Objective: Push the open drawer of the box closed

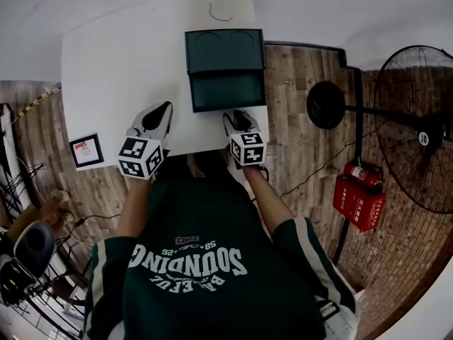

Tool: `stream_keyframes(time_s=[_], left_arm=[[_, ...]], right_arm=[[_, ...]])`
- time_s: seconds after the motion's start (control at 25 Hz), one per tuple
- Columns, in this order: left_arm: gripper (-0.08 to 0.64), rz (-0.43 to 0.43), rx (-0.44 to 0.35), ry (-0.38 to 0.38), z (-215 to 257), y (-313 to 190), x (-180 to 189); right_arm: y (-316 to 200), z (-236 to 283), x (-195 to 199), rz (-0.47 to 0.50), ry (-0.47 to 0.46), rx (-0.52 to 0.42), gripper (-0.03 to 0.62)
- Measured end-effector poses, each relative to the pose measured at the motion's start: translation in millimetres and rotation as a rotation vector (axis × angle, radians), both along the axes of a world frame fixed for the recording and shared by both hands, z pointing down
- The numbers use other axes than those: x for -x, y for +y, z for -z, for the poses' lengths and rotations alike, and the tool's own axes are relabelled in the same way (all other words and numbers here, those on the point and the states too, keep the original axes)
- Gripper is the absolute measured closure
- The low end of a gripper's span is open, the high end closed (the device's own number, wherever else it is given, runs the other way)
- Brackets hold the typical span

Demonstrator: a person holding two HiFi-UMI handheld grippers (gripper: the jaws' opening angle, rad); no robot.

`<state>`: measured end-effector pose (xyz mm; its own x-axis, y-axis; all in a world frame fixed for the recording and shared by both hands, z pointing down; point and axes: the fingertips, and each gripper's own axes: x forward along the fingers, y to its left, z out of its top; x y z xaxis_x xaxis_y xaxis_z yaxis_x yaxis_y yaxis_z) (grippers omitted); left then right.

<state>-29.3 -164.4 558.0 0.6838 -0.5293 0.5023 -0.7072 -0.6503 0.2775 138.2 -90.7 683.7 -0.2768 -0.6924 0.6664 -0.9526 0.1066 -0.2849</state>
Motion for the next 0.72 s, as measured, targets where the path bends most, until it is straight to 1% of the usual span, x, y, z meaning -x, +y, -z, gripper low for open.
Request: stream_keyframes(time_s=[0.12, 0.28, 0.36, 0.52, 0.72], left_arm=[[0.508, 0.005, 0.009, -0.001, -3, 1, 1], [0.508, 0.019, 0.012, 0.002, -3, -1, 6], [0.508, 0.025, 0.012, 0.005, -3, -2, 8], [0.508, 0.028, 0.013, 0.007, -3, -4, 9], [0.508, 0.026, 0.017, 0.011, -2, -5, 10]], right_arm=[[-1, -7, 1, 0.008, 0.01, 0.023, 0.477], [-3, -7, 2, -0.013, 0.008, 0.02, 0.482], [-4, -8, 2, -0.015, 0.007, 0.026, 0.52], [-4, -8, 2, -0.005, 0.013, 0.041, 0.522], [-5, -6, 2, -0.02, 0.004, 0.042, 0.522]])
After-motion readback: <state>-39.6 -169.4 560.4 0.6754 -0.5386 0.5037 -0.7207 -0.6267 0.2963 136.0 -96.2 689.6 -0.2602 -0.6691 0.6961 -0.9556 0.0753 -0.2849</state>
